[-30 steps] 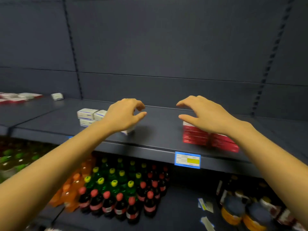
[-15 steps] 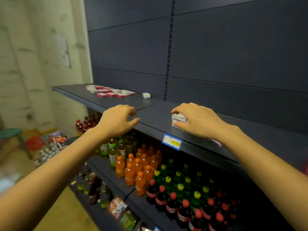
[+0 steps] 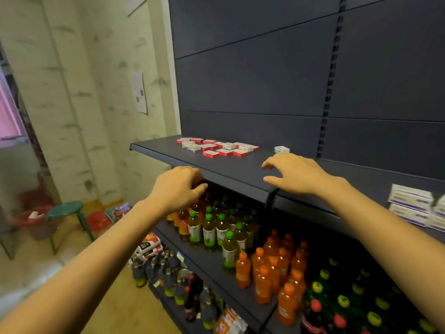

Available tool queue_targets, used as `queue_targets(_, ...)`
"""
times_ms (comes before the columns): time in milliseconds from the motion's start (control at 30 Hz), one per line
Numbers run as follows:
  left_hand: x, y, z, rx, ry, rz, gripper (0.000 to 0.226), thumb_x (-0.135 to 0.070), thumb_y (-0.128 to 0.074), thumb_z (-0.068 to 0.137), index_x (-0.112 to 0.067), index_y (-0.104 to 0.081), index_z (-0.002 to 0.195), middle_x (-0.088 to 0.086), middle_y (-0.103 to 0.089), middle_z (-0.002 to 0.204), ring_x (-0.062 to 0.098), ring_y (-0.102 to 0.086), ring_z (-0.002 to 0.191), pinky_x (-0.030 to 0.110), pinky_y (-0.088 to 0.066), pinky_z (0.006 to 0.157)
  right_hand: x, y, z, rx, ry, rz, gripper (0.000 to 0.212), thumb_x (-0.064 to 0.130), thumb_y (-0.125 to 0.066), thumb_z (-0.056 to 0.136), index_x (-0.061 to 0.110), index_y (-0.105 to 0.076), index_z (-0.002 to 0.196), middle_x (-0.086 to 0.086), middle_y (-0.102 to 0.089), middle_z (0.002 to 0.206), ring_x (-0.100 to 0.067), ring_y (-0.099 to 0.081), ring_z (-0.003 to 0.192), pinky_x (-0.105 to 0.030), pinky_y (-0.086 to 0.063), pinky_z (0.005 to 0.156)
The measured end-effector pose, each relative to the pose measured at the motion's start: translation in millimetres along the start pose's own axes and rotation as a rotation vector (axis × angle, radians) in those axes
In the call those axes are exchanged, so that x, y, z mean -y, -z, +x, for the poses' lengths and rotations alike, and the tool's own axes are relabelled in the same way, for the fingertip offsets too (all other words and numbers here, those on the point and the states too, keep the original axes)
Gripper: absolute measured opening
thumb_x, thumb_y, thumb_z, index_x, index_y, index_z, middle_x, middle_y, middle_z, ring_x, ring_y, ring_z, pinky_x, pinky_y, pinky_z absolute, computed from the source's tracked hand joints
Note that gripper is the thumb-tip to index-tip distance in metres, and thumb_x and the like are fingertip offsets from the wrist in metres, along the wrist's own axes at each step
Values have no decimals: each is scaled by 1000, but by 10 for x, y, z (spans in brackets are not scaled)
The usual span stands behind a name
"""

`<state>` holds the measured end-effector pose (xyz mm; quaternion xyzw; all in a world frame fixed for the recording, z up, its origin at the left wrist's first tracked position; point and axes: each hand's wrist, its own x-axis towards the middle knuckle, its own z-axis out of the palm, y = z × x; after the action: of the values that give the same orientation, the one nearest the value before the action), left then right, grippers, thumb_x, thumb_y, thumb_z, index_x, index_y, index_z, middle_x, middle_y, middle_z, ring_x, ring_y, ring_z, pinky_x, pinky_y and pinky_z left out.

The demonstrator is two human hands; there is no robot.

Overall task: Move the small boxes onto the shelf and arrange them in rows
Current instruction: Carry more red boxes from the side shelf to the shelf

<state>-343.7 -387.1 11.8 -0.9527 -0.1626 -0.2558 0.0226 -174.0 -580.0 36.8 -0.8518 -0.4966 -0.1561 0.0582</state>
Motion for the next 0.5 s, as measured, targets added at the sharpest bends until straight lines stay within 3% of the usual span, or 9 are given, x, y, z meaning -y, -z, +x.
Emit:
queue_targets(233,619,-269,384,-21,-21,-57,28,-38,-50,90,-16,-61,103,1,-65,107,17,-59,93,24,-40,67,236,-279,805,46,-16,-10,40,42,-47,92,25,-48,129,3,-51,135,-19,-48,122,-39,-47,93)
queue_targets(367,900,-532,704,-20,-19,-99,35,-39,-49,90,-14,-60,112,3,-65,111,17,-60,98,29,-49,76,242,-491,1303,67,-27,-16,40,41,-47,92,25,-48,129,3,-51,135,-19,-48,122,-42,-45,96)
queue_targets(500,1175,-806,1124,-8,-26,-98,36,-41,-50,89,-17,-58,114,1,-63,116,17,-58,102,32,-49,81,163,-706,1839,57,-44,-48,39,41,-47,92,26,-49,128,3,-53,132,-19,-50,119,-35,-43,84)
